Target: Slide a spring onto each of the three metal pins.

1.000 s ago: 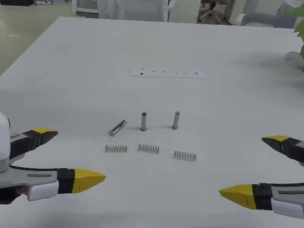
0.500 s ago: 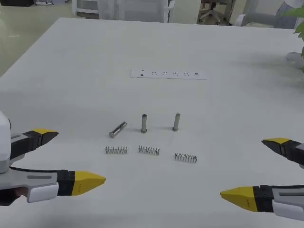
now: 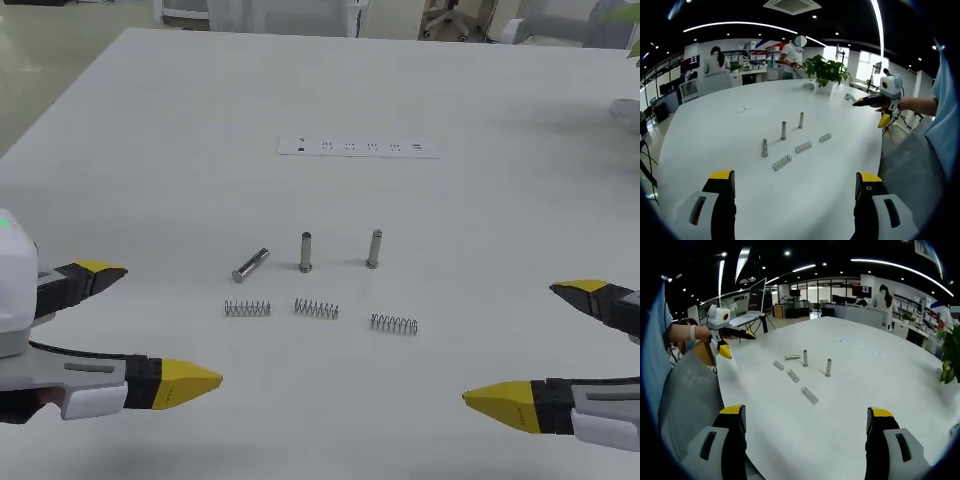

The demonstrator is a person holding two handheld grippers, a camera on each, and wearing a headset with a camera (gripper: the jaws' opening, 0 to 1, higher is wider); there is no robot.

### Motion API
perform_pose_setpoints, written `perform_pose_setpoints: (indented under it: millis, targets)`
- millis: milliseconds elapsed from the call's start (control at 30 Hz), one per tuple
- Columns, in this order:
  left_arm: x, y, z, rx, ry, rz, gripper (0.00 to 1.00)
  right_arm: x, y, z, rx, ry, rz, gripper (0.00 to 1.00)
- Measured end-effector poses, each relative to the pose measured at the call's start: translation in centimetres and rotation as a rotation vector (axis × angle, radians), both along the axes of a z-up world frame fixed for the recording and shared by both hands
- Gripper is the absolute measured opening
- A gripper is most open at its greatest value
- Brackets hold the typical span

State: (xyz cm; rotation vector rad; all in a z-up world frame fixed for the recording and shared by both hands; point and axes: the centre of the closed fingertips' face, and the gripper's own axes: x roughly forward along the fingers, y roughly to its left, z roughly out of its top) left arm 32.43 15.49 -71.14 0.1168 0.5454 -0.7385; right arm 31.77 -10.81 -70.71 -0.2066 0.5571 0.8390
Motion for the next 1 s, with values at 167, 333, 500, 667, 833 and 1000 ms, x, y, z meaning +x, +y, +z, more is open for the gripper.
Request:
perform_pose_setpoints:
  millis: [167,333,500,667,833,1000]
  targets:
    - [0.3,-0.2,0.0,-0.002,0.001,-0.002,0.98,0.0,0.0,-0.1,0.004,0.004,0.001,1.0]
    - [0.6,-0.4,0.2,-0.003,-0.002,-0.005,0.98,-0.1,-0.1,-0.2,0.006,0.007,-0.001,1.0]
    - [0.8,-0.4,0.3,-0.004,-0.002,-0.005,0.98,0.0,-0.2,-0.2,0.008,0.007,-0.005,1.0]
    - [1.1,-0.4,0.2,-0.004,0.0,-0.006,0.98,-0.1,-0.2,-0.3,0.008,0.009,-0.007,1.0]
    - [1.8,-0.3,0.4,0.0,0.002,-0.004,0.95,-0.1,-0.2,-0.5,0.008,0.014,-0.006,1.0]
    - [2.6,-0.4,0.3,0.001,0.009,-0.007,0.94,-0.1,-0.2,-0.6,0.009,0.018,-0.007,1.0]
